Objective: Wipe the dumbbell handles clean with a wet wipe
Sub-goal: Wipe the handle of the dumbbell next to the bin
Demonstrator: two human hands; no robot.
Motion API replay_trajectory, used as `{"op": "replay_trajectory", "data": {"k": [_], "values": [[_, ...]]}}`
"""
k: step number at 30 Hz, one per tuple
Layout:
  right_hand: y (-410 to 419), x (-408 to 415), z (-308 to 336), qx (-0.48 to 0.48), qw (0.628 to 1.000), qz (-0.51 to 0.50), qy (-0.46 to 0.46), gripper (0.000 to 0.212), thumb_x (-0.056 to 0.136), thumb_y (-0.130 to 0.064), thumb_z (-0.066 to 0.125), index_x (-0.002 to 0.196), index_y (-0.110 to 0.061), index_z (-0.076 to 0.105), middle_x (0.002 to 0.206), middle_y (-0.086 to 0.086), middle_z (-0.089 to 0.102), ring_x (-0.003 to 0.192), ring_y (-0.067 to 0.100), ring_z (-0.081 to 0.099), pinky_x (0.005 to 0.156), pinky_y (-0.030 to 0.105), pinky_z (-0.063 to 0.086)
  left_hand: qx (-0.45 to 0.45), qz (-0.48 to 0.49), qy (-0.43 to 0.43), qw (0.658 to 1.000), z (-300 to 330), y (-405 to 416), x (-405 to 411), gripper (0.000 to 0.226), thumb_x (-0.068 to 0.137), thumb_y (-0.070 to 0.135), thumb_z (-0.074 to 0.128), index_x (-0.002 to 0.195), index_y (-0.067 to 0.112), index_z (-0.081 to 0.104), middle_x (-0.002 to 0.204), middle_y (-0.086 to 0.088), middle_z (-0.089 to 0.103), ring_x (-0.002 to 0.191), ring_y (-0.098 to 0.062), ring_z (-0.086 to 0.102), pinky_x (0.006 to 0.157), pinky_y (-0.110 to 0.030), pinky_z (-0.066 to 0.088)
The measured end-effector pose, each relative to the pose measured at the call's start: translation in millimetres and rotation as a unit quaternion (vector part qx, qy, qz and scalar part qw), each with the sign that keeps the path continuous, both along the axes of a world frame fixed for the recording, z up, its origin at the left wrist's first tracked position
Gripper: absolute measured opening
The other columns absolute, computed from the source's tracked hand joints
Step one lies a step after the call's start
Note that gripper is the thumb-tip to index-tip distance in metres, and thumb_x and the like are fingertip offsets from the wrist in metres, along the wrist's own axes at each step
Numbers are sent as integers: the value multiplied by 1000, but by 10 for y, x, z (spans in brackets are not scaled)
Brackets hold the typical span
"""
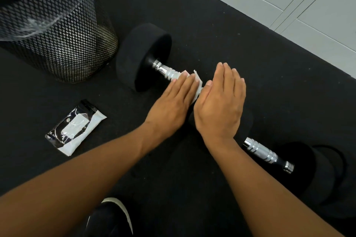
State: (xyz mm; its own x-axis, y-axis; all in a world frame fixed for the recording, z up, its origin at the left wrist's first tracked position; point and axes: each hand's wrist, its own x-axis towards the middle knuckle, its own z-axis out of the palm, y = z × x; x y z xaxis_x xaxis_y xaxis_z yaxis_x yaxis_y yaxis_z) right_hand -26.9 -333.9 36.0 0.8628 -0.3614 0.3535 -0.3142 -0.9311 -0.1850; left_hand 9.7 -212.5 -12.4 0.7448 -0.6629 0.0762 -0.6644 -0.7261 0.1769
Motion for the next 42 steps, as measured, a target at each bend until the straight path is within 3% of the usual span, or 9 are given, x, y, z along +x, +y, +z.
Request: {"op": "replay_trajectory", "data": {"k": [3, 6, 9, 18, 24, 28, 33, 35, 42], "values": [[9, -8, -6, -1, 1000, 2, 0, 52, 106, -26, 30, 152, -3, 40, 156, 14, 46, 148, 30, 37, 126, 47, 24, 37, -4, 5, 999, 58, -34, 25, 60, 106, 17, 26, 161, 3, 8, 169, -19, 7, 157, -35, 1, 128, -47, 8], [6, 1, 0, 3, 1000, -2, -10, 51, 106, -25, 33, 152, -3, 41, 155, 14, 47, 147, 30, 38, 125, 47, 25, 59, -38, 13, 997, 200, -109, 286, 51, 101, 21, 35, 150, 5, 40, 151, -16, 45, 146, -33, 36, 127, -46, 14], [9, 5, 1, 4, 1000, -4, -14, 51, 105, -24, 34, 151, -3, 42, 154, 13, 48, 147, 30, 39, 125, 46, 25, 122, -48, 41, 991, 318, -239, 538, 35, 100, 26, 50, 133, 14, 53, 131, -7, 58, 129, -25, 49, 127, -44, 13], [10, -10, -3, 4, 1000, 0, 0, 53, 107, -27, 27, 153, -4, 40, 157, 12, 45, 149, 28, 35, 126, 46, 23, 24, -31, -15, 999, 31, -1, -24, 59, 104, 19, 23, 161, 5, 13, 168, -17, 16, 157, -35, 7, 127, -49, 15], [-4, 2, -21, 27, 1000, 3, -16, 51, 106, -24, 31, 152, -3, 41, 157, 12, 46, 149, 27, 36, 126, 46, 24, 93, -55, 21, 994, 258, -187, 353, 51, 95, 24, 33, 143, 12, 46, 142, -10, 52, 141, -30, 39, 127, -49, 12], [-6, 14, -17, 26, 1000, -2, -14, 51, 106, -23, 31, 152, -4, 41, 156, 11, 46, 149, 27, 36, 126, 45, 23, 98, -47, 1, 994, 181, -293, 395, 41, 99, 21, 40, 139, 12, 48, 139, -11, 53, 139, -32, 40, 126, -49, 11], [4, -10, -12, 20, 1000, 1, -12, 51, 107, -24, 31, 151, -3, 42, 155, 13, 47, 149, 28, 37, 125, 47, 25, 27, -28, -30, 999, -58, 13, -5, 61, 107, 21, 31, 162, 7, 9, 170, -15, 9, 157, -34, 1, 127, -49, 10], [11, -20, -17, 13, 1000, -2, -12, 51, 107, -25, 30, 151, -3, 43, 155, 13, 47, 148, 29, 37, 125, 47, 25, 28, -28, -29, 999, -49, 27, -58, 62, 107, 22, 32, 162, 7, 7, 170, -16, 7, 157, -34, -1, 127, -49, 9], [-3, 9, -23, 15, 1000, -2, -20, 50, 106, -22, 33, 151, -3, 44, 154, 12, 48, 147, 29, 39, 124, 47, 26, 110, -69, 29, 991, 235, -311, 489, 33, 103, 22, 41, 132, 13, 53, 130, -8, 59, 129, -27, 50, 127, -46, 11]]}}
